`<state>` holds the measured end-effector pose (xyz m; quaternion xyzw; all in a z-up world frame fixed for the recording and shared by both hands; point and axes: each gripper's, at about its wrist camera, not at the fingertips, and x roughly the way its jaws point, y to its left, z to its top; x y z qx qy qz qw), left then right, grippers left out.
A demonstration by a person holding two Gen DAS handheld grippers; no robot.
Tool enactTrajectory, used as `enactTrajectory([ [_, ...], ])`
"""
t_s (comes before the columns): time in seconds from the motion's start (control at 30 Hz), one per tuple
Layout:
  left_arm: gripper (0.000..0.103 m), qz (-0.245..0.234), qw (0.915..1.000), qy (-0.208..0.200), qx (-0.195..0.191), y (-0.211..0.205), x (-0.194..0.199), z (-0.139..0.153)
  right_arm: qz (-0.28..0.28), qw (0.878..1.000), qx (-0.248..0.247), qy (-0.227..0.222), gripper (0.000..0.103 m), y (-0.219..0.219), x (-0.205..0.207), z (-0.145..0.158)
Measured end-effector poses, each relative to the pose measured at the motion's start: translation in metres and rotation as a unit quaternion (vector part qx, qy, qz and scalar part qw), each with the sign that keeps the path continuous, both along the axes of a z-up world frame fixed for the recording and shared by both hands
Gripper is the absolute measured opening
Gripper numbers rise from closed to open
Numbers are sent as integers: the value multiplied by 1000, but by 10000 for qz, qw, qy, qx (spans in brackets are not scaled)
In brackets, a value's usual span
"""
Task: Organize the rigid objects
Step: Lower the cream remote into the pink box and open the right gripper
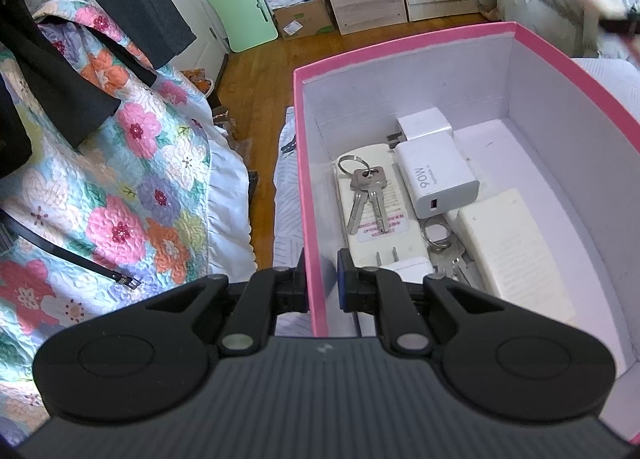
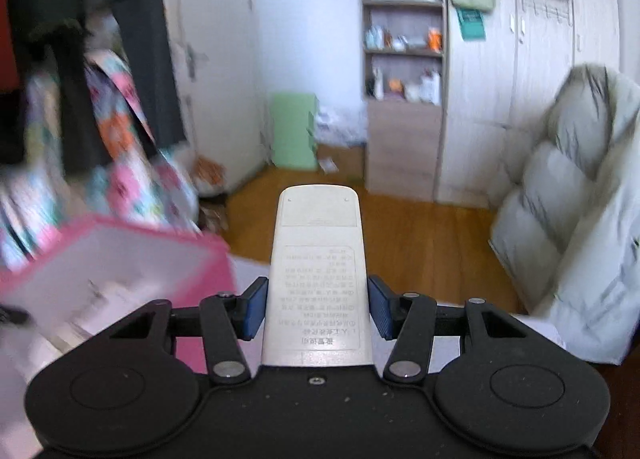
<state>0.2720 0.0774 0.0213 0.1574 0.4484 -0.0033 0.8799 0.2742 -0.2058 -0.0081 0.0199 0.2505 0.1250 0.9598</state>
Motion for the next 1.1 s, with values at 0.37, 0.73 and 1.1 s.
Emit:
enactTrajectory([
  [0.37, 10, 56, 9999, 6, -109, 2, -1, 0, 1662, 9857, 16, 273, 58, 69, -44, 66],
  [0.73, 10, 24, 9997, -5, -252, 5, -2, 1, 1517, 9781, -1037, 980, 58, 139, -35, 23],
  [1.1, 10, -31, 9998, 1, -194, 3, -2, 1, 1375, 9594, -1965, 1483, 56, 158, -12, -8],
])
